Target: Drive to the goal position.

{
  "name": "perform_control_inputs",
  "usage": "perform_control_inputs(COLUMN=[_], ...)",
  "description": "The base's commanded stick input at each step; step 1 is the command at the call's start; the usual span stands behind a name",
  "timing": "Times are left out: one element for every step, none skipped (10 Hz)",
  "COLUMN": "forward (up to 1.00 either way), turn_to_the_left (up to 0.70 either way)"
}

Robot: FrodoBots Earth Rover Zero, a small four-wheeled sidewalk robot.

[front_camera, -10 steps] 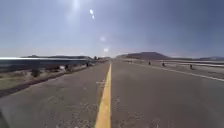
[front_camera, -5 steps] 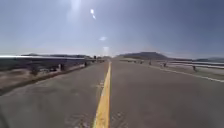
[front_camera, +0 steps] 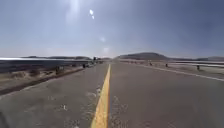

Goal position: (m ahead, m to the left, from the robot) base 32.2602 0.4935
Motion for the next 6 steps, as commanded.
perform_control_inputs(forward=[0.85,0.85,0.85,0.85,0.85,0.85], turn_to_the_left=[0.0,0.0,0.0,0.0,0.0,0.0])
